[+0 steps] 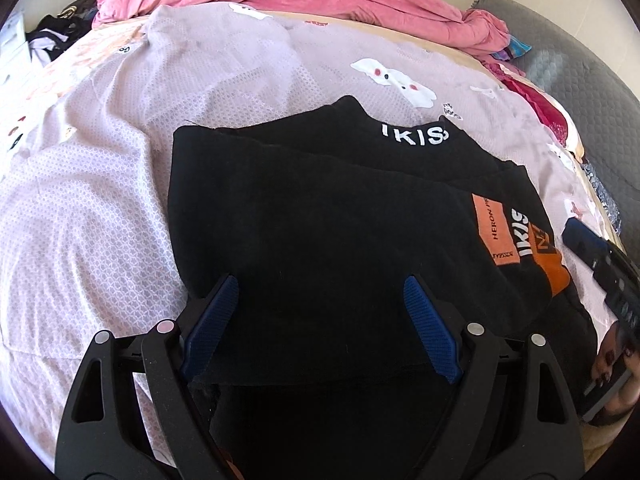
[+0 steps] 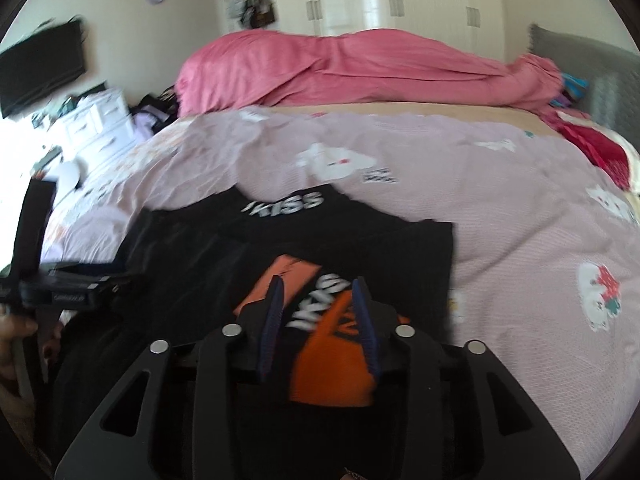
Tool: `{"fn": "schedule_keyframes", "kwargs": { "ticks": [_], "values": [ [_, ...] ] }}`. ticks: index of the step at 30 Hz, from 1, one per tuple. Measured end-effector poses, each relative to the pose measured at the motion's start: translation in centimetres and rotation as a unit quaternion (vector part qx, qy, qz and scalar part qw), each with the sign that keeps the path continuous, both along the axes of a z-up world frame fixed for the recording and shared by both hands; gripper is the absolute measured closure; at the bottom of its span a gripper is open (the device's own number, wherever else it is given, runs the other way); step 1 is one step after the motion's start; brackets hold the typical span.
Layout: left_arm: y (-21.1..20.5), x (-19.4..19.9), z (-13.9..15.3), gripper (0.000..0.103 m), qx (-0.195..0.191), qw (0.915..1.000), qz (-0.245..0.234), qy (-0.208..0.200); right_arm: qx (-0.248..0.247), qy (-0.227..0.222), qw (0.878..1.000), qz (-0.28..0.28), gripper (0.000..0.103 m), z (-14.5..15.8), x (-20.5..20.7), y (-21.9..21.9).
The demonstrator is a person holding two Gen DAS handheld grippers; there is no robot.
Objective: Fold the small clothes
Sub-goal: 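Lower the socks onto the t-shirt chest and open the right gripper, then move both open grippers back toward the t-shirt hem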
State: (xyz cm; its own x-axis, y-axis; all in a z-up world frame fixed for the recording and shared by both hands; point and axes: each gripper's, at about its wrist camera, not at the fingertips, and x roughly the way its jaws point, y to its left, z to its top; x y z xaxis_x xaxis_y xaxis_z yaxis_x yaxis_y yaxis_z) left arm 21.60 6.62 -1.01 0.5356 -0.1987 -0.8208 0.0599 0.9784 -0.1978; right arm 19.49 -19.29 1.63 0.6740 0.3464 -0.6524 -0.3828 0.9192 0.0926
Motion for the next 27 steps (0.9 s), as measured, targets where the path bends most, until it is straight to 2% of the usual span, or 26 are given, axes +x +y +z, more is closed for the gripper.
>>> {"fn": "schedule_keyframes", "kwargs": {
  "ticks": [4,8,14,16,18,23,25,27],
  "values": [
    [-0.1,-0.2,-0.3,0.026,0.004,1.0000,0.001,0.006,0.000,0.018,1.000,0.025,0.057,-0.6,-0.4,2.0],
    [-0.1,-0.5,-0.3,0.026,0.007,1.0000,0.000,0.006,-0.020,0.038,0.999,0.031,0.055,-1.7,0.0,2.8],
    [0.5,-0.5,-0.3,0.026,-0.009,0.9999,0.000,0.010,-0.050,0.084,0.995,-0.006,0.056,-3.5,1.3,0.8],
    [0.6,-0.5,-0.3,0.026,-0.012,0.9999,0.000,0.011,-0.038,0.101,0.994,-0.004,0.057,-4.0,1.7,0.1],
    [0.6,-0.7,-0.3,0.026,-0.009,0.9999,-0.001,0.010,-0.028,0.105,0.994,-0.005,0.057,-4.1,1.7,-0.2],
    [0.6,-0.9,-0.2,0.026,-0.011,0.9999,0.001,0.008,-0.037,0.099,0.994,-0.006,0.055,-4.1,1.0,0.2],
    [0.8,-1.1,-0.1,0.026,-0.017,0.9998,0.003,0.006,-0.026,0.100,0.995,0.000,0.048,-3.7,0.8,0.1],
    [1.0,-1.3,0.0,0.026,-0.023,0.9997,0.005,0.006,-0.022,0.097,0.995,0.004,0.046,-3.3,0.6,0.2]
  ]
}}
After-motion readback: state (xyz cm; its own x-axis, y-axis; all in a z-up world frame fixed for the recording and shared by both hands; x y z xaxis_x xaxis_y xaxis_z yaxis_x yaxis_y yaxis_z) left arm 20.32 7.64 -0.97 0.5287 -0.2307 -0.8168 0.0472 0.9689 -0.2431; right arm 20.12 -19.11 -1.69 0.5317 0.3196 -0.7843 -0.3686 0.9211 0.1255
